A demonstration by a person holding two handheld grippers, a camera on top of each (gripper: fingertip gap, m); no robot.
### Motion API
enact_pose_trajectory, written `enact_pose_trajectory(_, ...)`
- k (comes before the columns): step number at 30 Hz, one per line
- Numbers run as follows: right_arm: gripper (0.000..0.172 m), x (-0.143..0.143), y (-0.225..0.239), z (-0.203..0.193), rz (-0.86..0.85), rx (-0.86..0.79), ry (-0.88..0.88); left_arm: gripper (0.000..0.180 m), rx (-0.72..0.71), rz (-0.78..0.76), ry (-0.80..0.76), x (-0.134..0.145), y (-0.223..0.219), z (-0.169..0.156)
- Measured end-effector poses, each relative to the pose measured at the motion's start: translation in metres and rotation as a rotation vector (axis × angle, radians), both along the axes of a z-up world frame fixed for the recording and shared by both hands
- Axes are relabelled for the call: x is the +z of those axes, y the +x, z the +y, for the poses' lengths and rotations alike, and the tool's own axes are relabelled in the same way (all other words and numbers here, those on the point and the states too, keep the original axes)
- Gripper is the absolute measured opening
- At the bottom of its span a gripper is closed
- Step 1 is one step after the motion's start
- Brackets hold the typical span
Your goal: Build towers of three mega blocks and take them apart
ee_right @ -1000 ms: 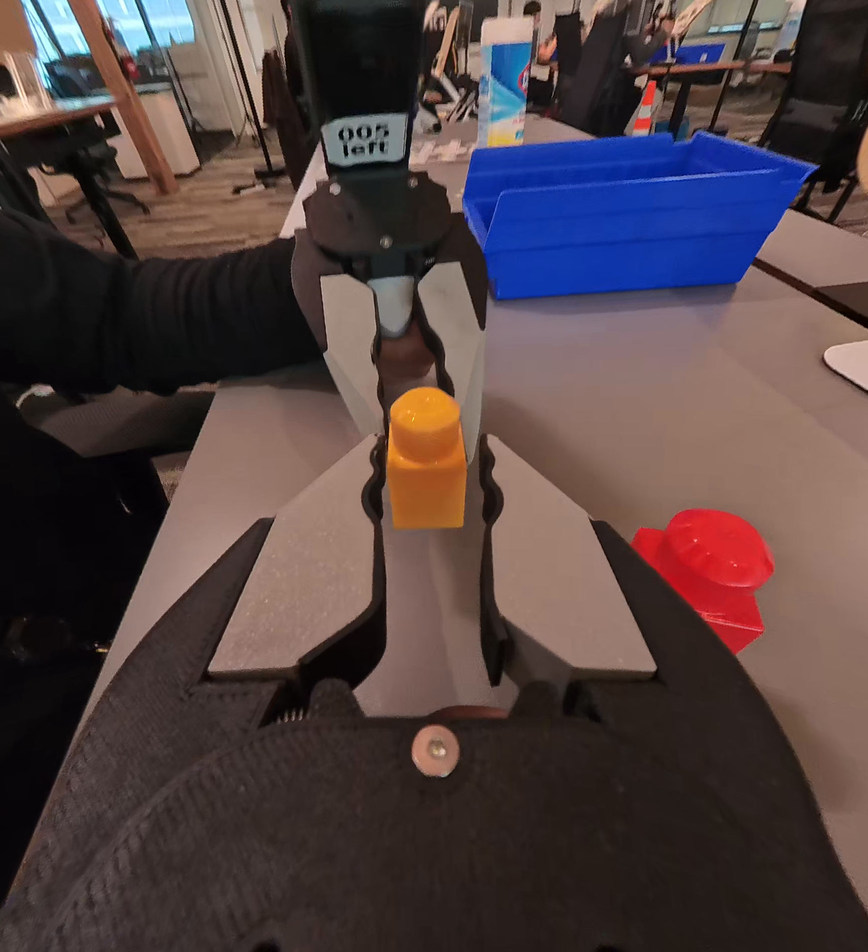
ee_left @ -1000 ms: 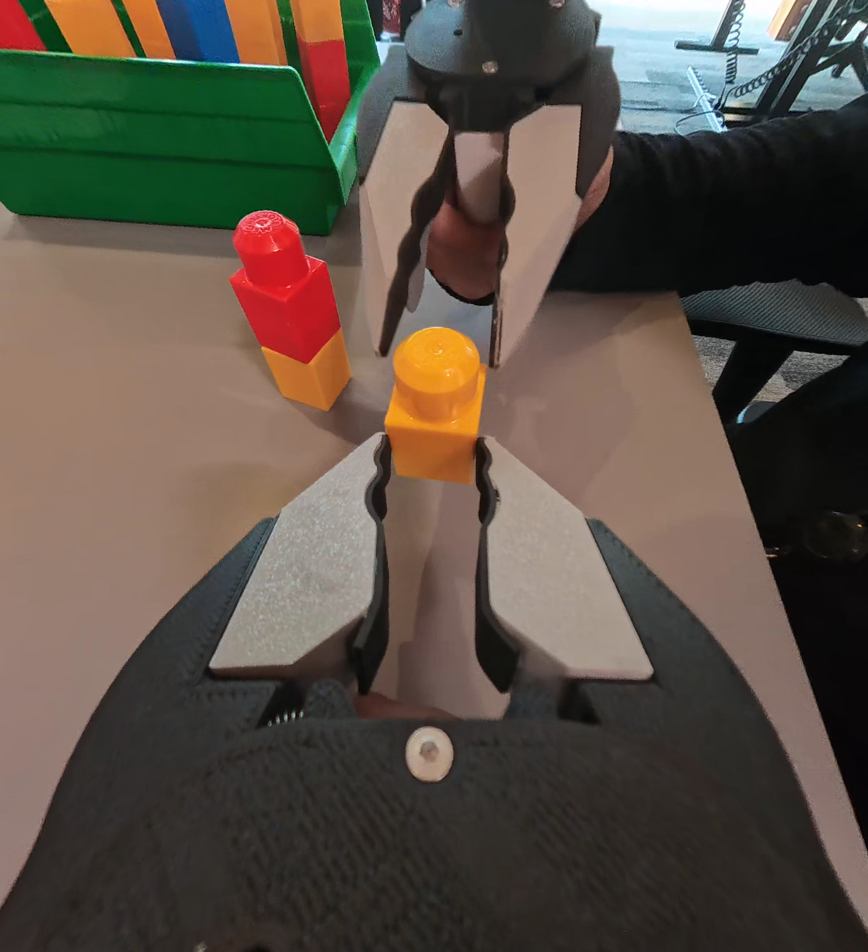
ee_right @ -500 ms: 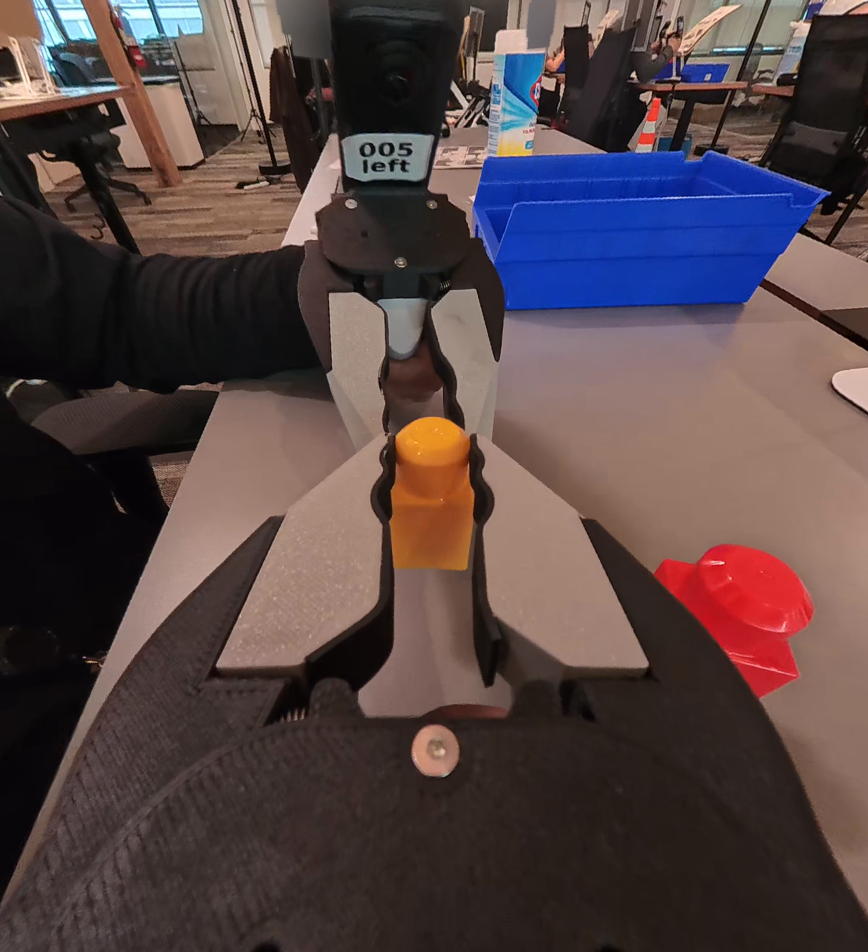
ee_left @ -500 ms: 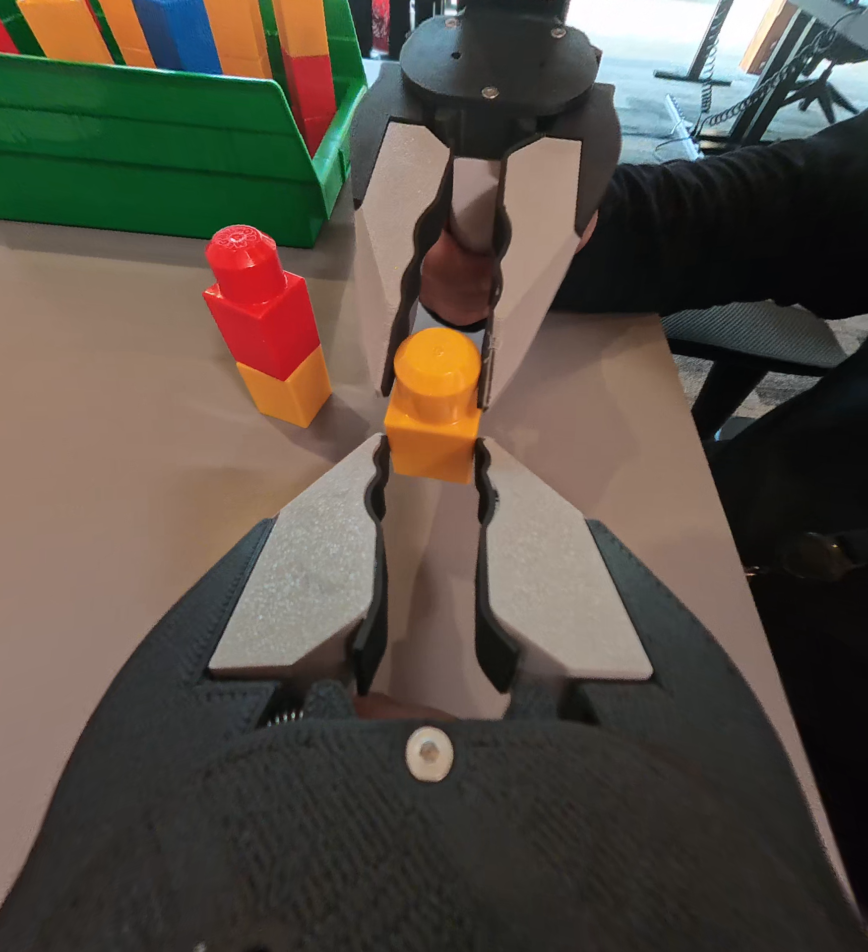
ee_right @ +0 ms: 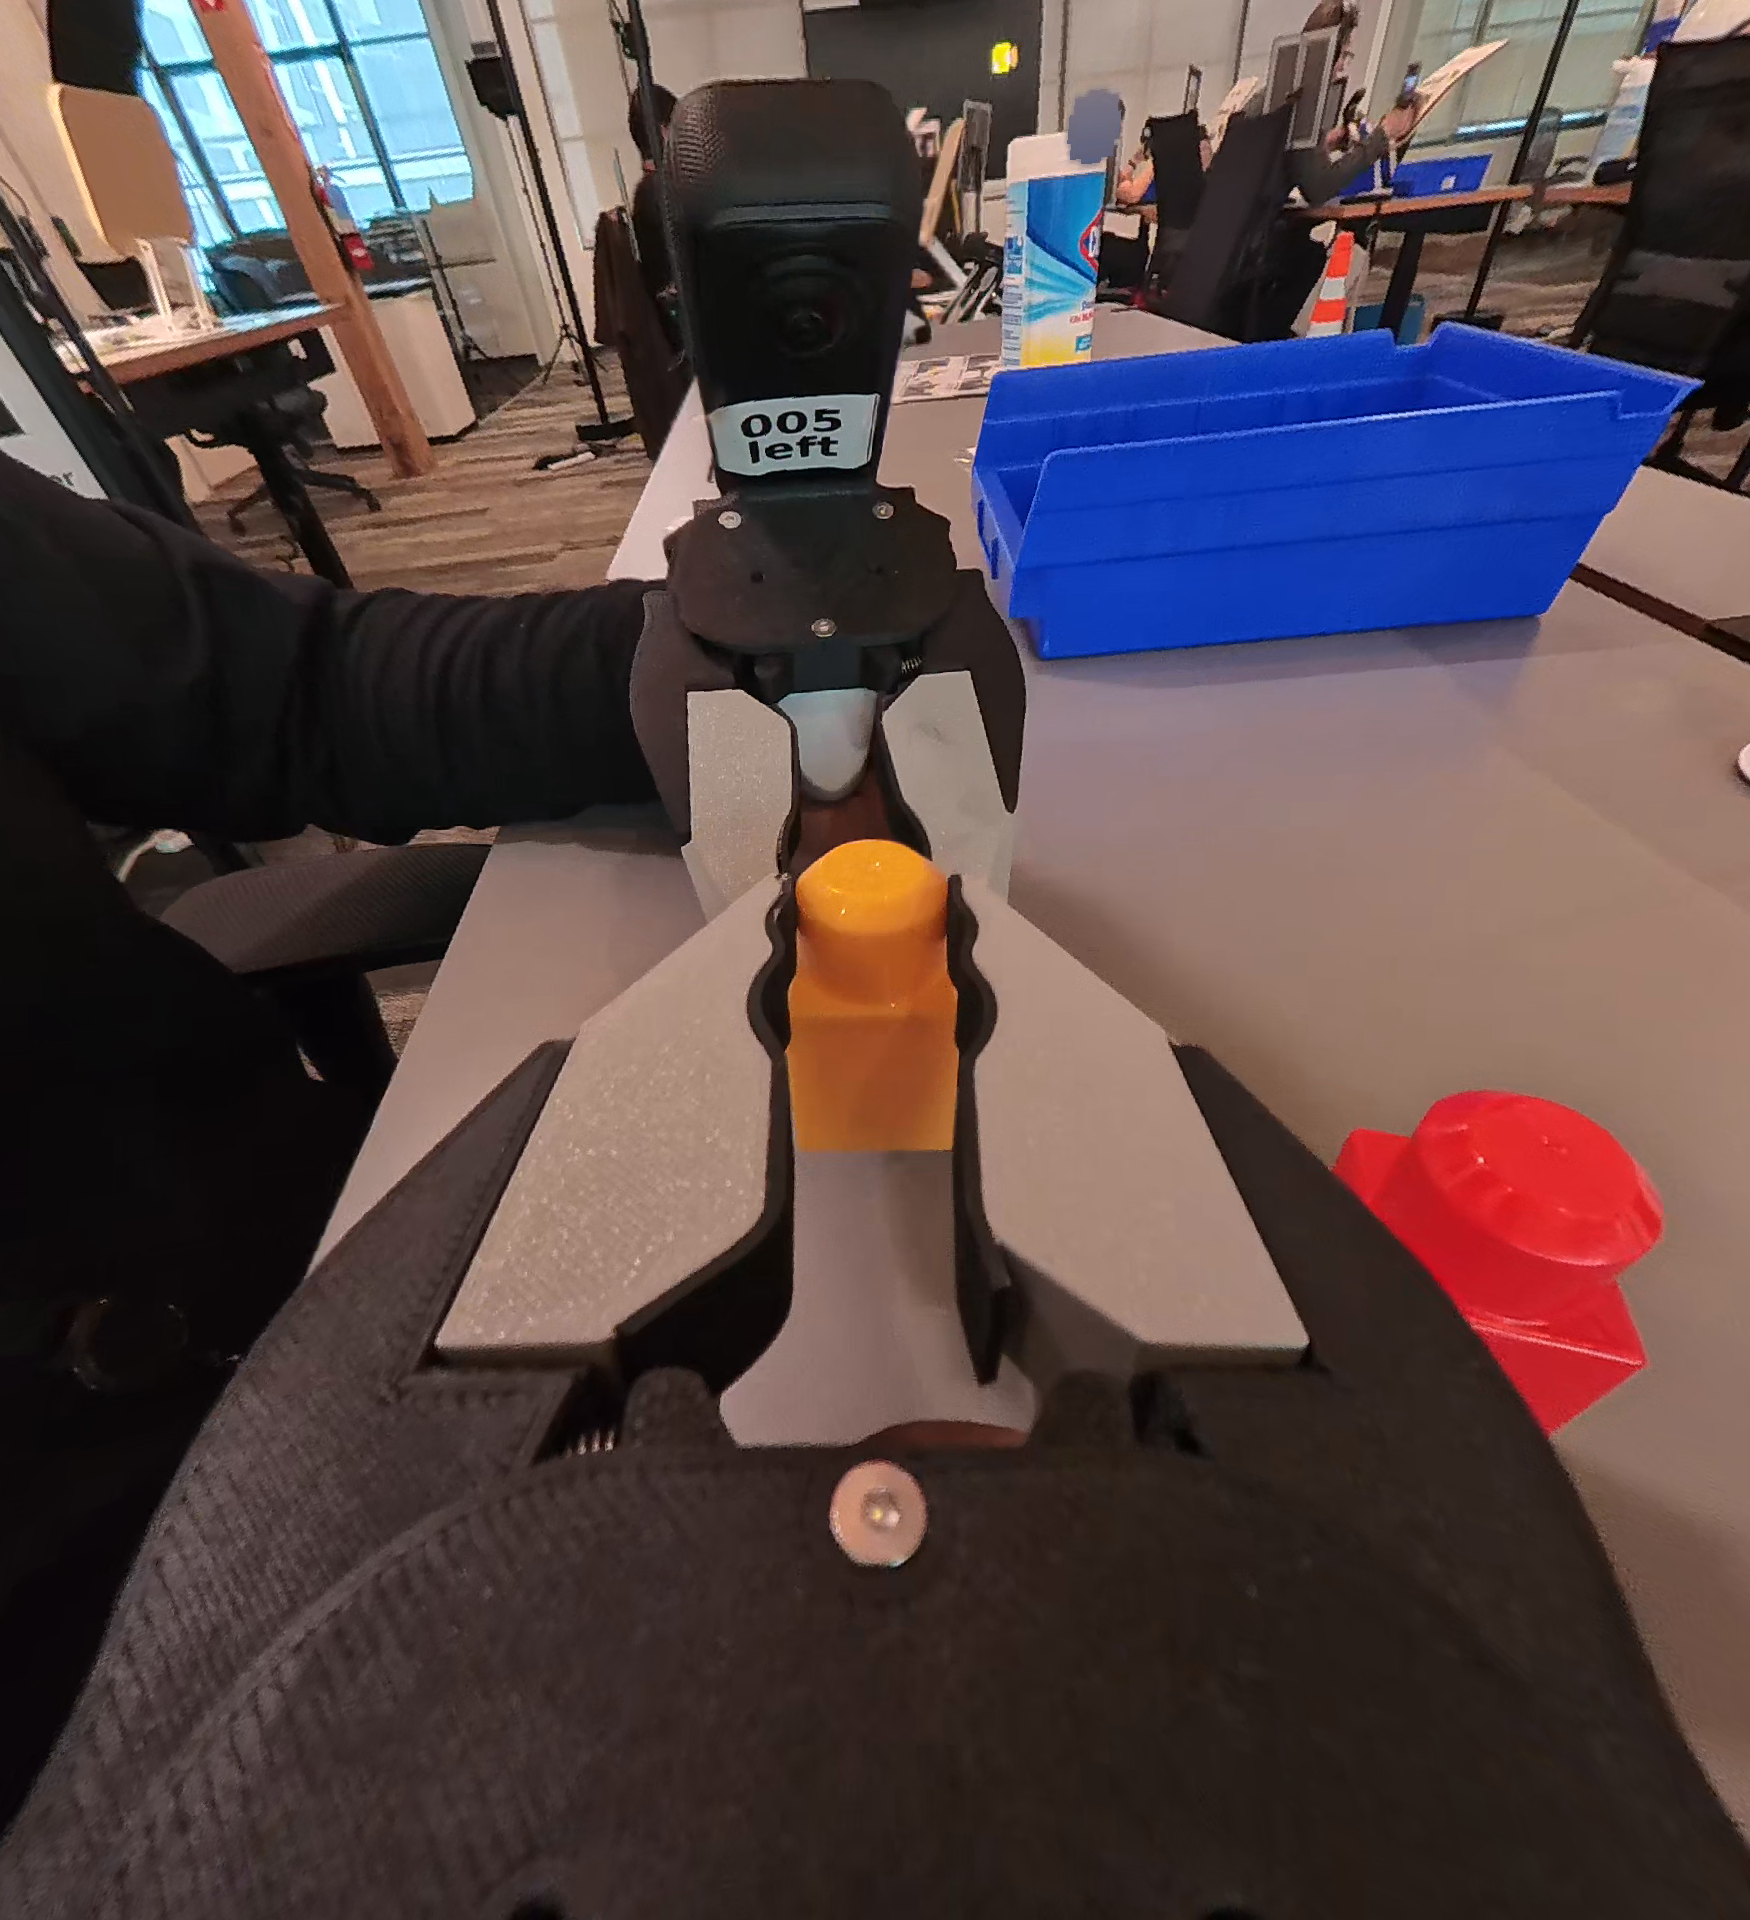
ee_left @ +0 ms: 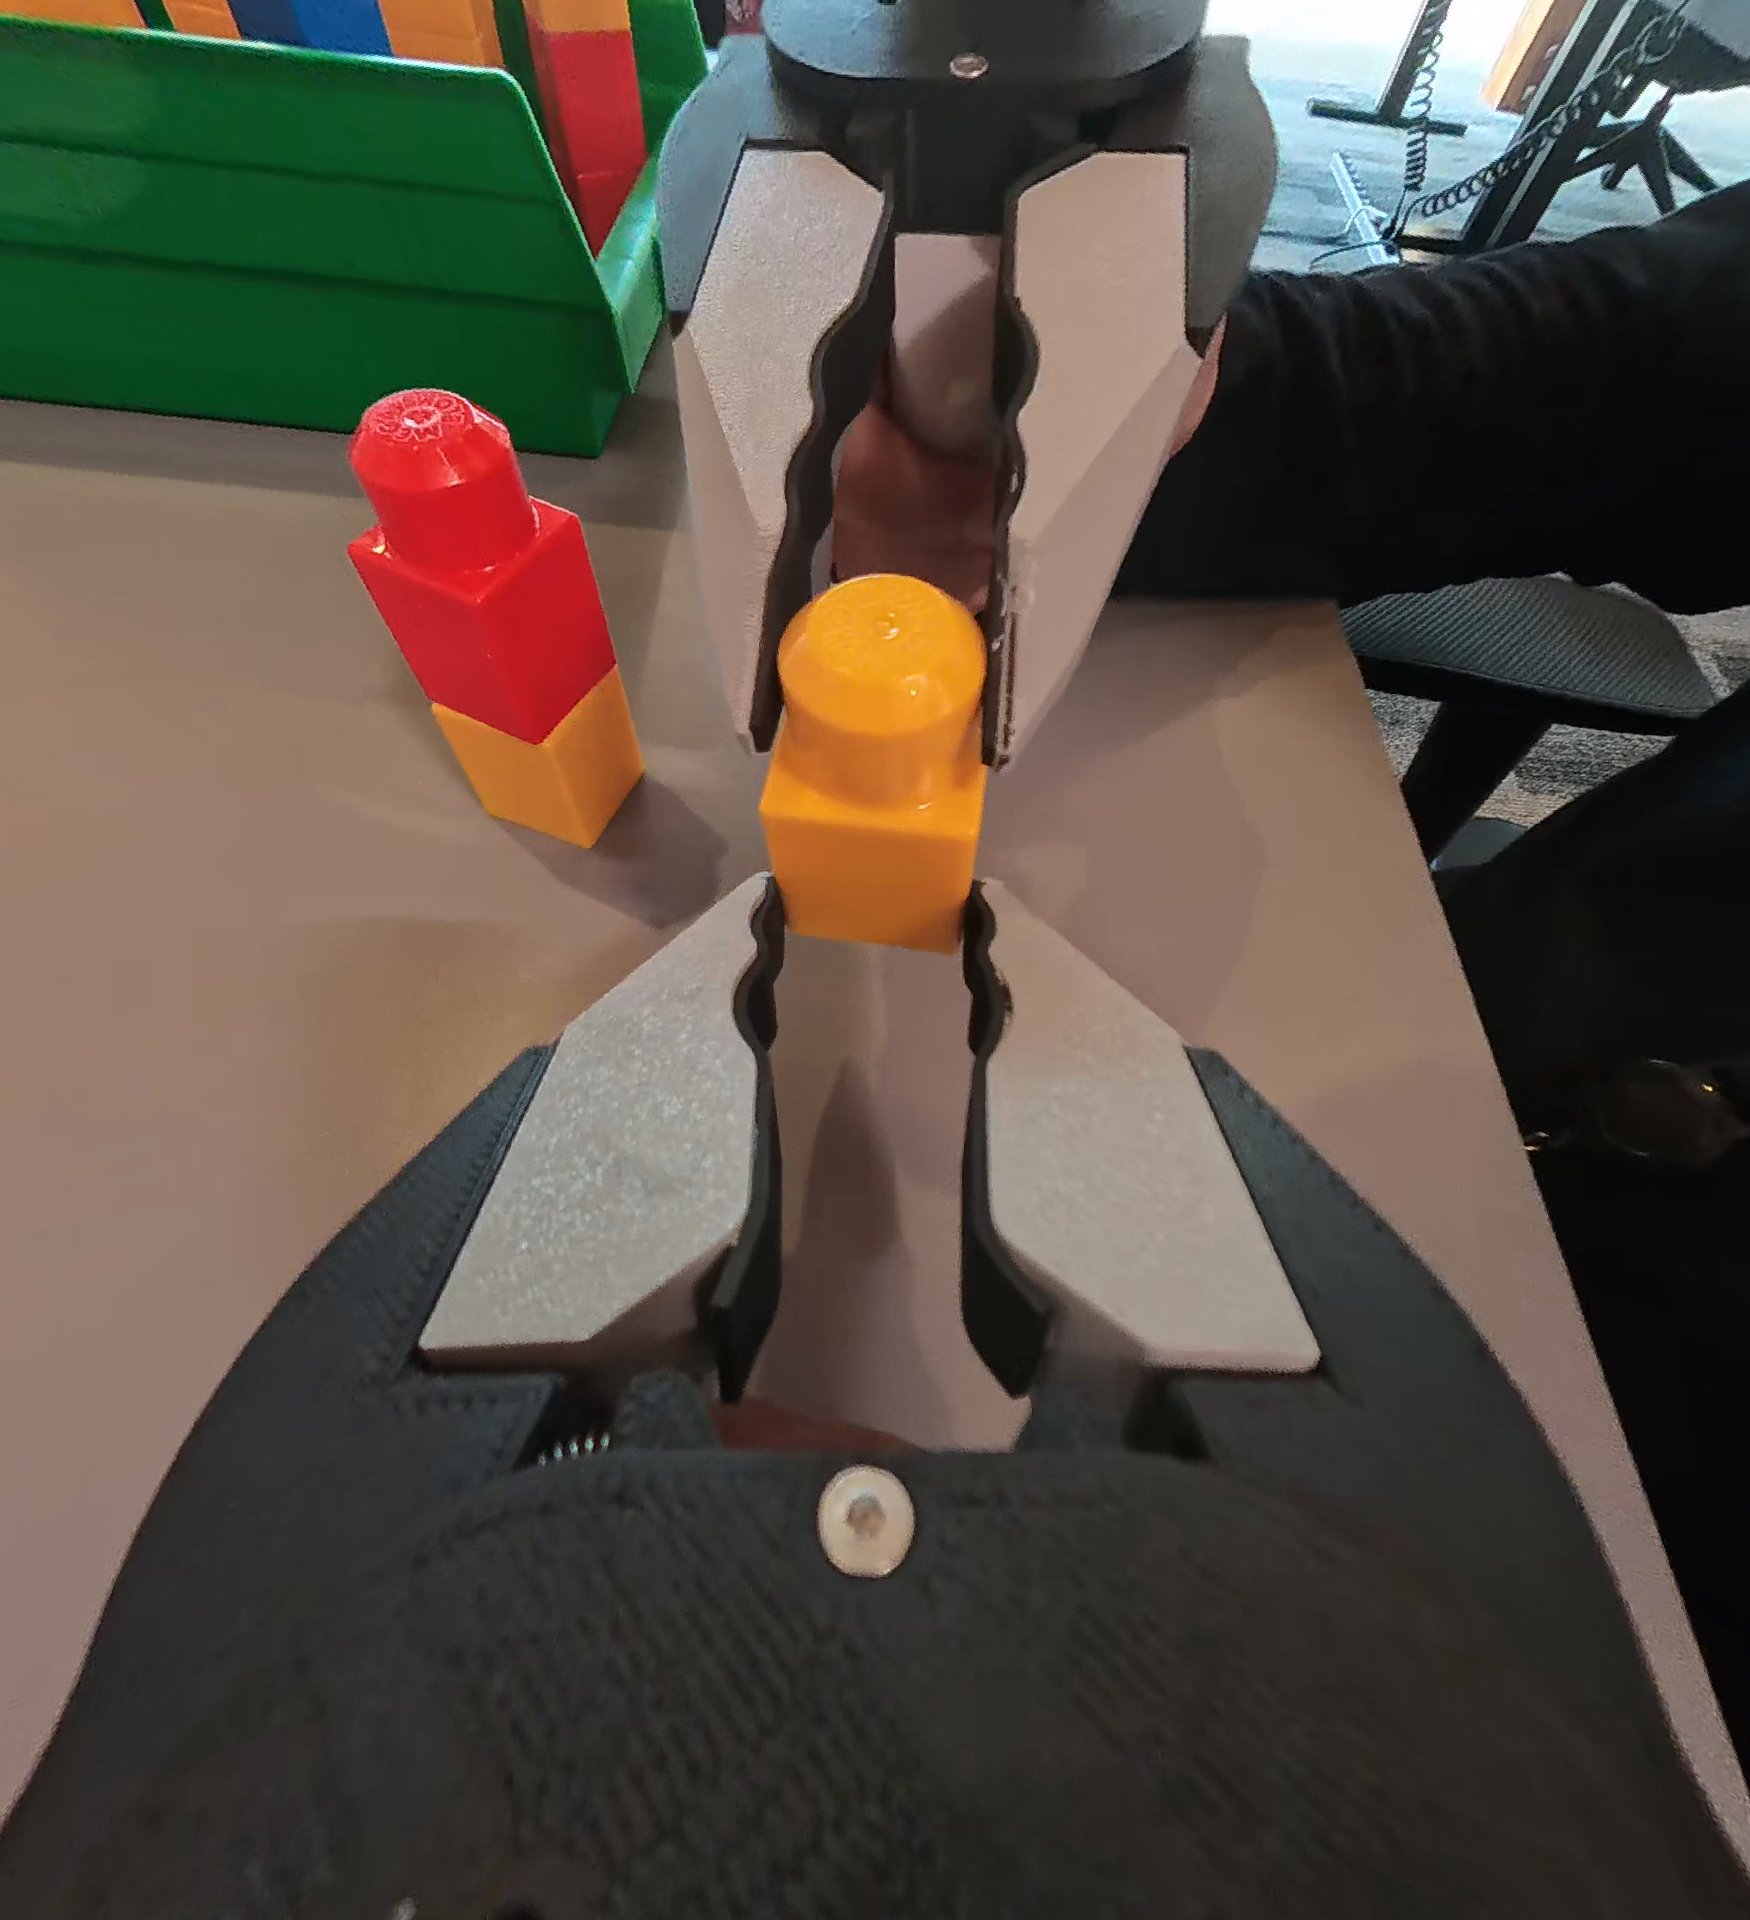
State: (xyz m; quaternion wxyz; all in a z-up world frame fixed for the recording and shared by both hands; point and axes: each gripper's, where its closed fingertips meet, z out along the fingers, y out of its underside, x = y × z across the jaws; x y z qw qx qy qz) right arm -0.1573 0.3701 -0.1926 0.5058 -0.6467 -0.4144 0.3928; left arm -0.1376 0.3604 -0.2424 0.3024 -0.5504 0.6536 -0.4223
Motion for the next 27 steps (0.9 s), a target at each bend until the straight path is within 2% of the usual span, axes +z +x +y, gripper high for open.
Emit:
enact_pose_trajectory(21,0.027,-0.010,-0.005,0.003,-0.085,-0.030,0.042,0.033,0.022,0.013,-0.003,-0.005,0.004,0.001)
enact_pose_trajectory(24,0.027,0.001,-0.001,0.002,-0.044,-0.029,0.052,0.041,0.039,0.043,0.021,-0.011,0.003,0.005)
enact_pose_trajectory(27,0.027,0.025,0.016,0.004,0.053,-0.062,0.080,0.049,0.068,0.089,0.041,-0.023,0.002,0.012)
